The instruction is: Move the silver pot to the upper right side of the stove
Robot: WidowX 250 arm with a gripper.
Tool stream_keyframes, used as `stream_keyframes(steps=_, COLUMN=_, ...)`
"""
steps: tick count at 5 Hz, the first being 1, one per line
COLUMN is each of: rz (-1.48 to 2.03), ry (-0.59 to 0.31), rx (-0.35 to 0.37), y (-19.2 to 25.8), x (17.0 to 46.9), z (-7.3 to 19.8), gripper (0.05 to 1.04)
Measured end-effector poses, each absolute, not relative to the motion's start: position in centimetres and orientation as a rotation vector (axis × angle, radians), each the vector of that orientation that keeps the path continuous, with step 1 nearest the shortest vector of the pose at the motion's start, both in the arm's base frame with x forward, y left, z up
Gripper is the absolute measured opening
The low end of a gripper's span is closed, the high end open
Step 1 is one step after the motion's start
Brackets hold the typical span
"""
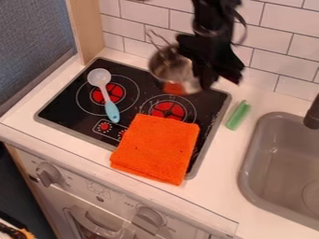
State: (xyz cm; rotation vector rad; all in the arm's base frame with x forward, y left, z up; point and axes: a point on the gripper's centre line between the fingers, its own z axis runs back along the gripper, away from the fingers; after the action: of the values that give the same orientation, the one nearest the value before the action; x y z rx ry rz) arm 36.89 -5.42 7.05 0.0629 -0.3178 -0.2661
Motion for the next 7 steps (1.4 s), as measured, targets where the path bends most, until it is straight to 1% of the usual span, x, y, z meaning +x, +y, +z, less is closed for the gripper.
stream_keyframes(steps=1, rz=-0.285, ry=-0.265, rx=0.052, y=-6.4, x=37.7, z=4.4, gripper=0.077)
stream_keyframes(steps=2, rz=-0.298, ry=-0.24, rx=0.02, y=-7.0, x=38.2, z=2.5, gripper=0.118)
stream_keyframes(steps=3, rz=-0.312, ry=-0.204, rx=0.012, y=-7.3, x=38.4, z=1.8, gripper=0.285)
stream_keyframes(steps=4, rz=-0.269, ry=-0.209, rx=0.011, y=-6.8, x=38.1, z=1.2, gripper=0.596)
stream_keyframes(steps=5, rz=-0.245, ry=-0.219, rx=0.001, y=-6.4, x=38.0, z=1.4, gripper=0.887)
stream_keyframes(steps=6, rz=-0.215, ry=-0.221, rx=-0.017, y=-5.7, x=37.6, z=1.6, gripper=1.011)
stream_keyframes(steps=7, rz=-0.202, ry=-0.259, rx=-0.032, y=-5.6, x=37.4, z=3.4, gripper=1.007)
